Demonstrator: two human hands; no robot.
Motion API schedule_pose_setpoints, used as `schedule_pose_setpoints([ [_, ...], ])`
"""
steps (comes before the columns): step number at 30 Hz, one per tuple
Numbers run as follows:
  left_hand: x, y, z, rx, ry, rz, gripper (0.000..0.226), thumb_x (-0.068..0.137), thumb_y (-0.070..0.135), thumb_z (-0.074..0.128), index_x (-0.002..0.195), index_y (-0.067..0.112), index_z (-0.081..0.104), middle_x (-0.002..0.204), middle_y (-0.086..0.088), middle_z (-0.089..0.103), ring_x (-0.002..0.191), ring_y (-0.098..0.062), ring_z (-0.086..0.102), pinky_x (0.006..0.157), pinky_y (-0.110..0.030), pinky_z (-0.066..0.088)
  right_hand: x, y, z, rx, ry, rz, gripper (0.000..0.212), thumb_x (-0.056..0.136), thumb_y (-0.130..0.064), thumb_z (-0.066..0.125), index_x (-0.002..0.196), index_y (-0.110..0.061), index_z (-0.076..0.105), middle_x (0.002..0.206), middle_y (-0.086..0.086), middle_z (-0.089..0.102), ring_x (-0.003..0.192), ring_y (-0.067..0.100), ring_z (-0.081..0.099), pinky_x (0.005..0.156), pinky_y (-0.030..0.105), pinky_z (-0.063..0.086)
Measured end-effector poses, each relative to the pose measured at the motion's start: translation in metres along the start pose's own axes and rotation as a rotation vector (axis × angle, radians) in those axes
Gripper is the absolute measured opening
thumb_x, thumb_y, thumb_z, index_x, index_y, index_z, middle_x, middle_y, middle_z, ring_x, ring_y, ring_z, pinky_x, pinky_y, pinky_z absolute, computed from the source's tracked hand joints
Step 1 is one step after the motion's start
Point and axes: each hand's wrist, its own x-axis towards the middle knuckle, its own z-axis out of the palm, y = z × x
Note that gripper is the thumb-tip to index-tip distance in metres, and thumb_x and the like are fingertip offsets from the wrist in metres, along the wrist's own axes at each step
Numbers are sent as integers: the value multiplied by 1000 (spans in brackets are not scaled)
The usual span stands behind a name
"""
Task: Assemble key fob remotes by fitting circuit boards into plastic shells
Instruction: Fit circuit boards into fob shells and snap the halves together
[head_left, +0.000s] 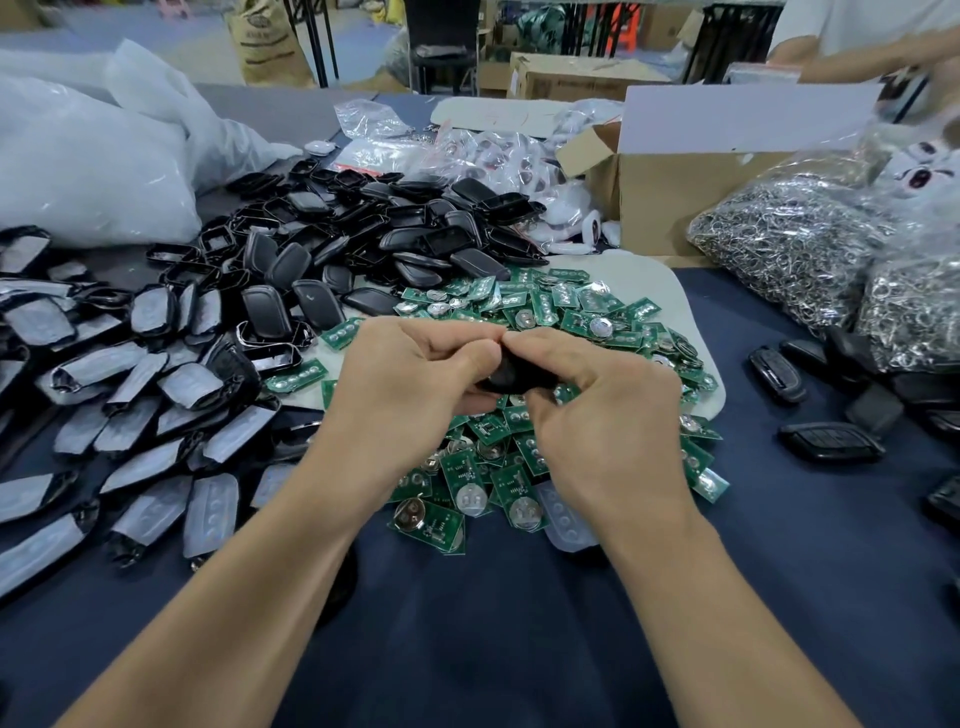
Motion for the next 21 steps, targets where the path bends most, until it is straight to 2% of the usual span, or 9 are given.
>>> schedule_pose_setpoints([
  [3,-1,0,5,-43,21,-30,35,98,6,67,82,32,84,86,-1,81,83,-18,79,69,-24,63,1,0,3,-52,48,-70,56,71,18,72,116,-15,79,120,1,76,115,12,69,107,33,53],
  [5,0,-2,7,-39,77,-38,31,96,2,69,84,27,84,82,-2,81,79,-17,78,67,-24,62,-1,-1,6,-67,59,-79,56,71,16,73,114,-18,80,118,-1,77,114,12,70,105,33,54],
  [8,2,-5,4,42,102,-34,28,94,-1,70,89,24,82,81,-2,81,79,-21,79,72,-32,65,3,0,5,184,-22,122,47,73,2,76,104,-32,82,101,-15,79,99,0,72,90,20,57],
  [10,2,-4,0,89,65,4,30,94,-1,71,90,27,83,84,0,81,80,-21,79,77,-36,65,9,6,1,411,-79,302,32,75,-12,77,99,-33,82,93,-15,80,90,4,75,82,27,60],
  [12,1,-2,-2,115,0,73,32,93,-1,72,91,29,84,87,3,81,84,-18,79,77,-34,65,12,11,-2,516,-150,386,21,77,-20,77,95,-29,83,90,-6,81,87,15,77,81,39,63],
  [14,0,-2,-3,140,-23,114,31,93,1,74,94,31,83,89,7,81,86,-15,79,76,-29,65,12,12,-4,549,-167,383,17,79,-19,79,92,-28,83,87,-2,81,84,19,77,77,37,64],
  [17,2,-5,-6,158,22,58,21,91,13,79,103,30,81,91,10,81,84,-11,79,76,-29,64,12,12,-6,530,-115,349,17,79,-16,82,88,-30,83,82,-3,80,78,16,77,75,32,63],
  [21,3,-3,-9,146,-87,16,20,95,9,72,98,26,83,87,1,81,86,-16,79,72,-30,65,12,14,-6,483,-77,300,18,77,-15,82,88,-29,83,80,-5,80,79,16,77,78,35,63],
])
